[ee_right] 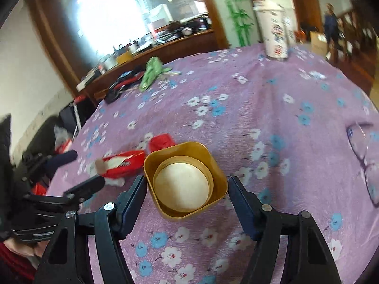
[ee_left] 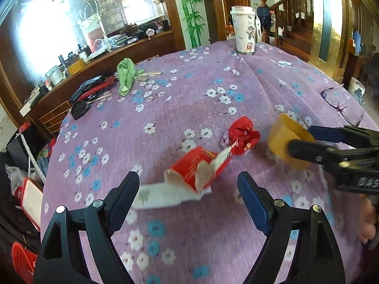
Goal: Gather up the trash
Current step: 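Grasp the red-white tissue box with left tool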
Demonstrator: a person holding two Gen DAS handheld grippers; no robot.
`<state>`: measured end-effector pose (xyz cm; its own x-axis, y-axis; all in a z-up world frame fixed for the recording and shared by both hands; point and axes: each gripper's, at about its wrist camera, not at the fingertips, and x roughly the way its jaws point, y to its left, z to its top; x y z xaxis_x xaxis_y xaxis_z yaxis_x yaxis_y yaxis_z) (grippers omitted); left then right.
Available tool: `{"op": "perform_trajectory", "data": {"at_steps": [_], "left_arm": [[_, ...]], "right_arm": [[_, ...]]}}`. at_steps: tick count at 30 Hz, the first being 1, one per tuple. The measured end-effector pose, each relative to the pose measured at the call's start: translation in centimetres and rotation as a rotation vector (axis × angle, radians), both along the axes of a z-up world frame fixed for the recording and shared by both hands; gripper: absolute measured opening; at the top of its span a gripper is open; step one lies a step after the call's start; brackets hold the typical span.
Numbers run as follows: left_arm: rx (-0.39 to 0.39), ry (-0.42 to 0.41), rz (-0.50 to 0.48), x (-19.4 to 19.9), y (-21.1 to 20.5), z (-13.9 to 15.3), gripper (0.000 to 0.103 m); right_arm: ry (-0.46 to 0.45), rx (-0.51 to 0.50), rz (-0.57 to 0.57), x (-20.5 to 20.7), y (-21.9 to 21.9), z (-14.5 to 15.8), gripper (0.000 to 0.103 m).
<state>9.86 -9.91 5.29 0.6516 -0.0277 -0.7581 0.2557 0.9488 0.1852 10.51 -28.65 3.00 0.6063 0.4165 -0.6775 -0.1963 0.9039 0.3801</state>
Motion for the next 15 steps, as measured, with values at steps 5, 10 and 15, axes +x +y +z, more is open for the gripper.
{"op": "perform_trajectory", "data": {"at_steps": [5,10,15], "left_arm": [[0.041,0.057,-0.015,2.5,-1.1,-1.8,0.084],[0.04,0.097,-0.006,3.8,-1.5,-3.6,0.081],[-0.019,0.094,0.034,4.2,-0.9,-3.8,0.058]], "right_arm": [[0.004,0.051,-0.031,0.1,-1.0,0.3,0.075],[0.0,0.056,-0.03,0.1,-1.0,0.4,0.075],[0.0,0.057,-0.022,0.0,-1.0,0.4,0.075]]}}
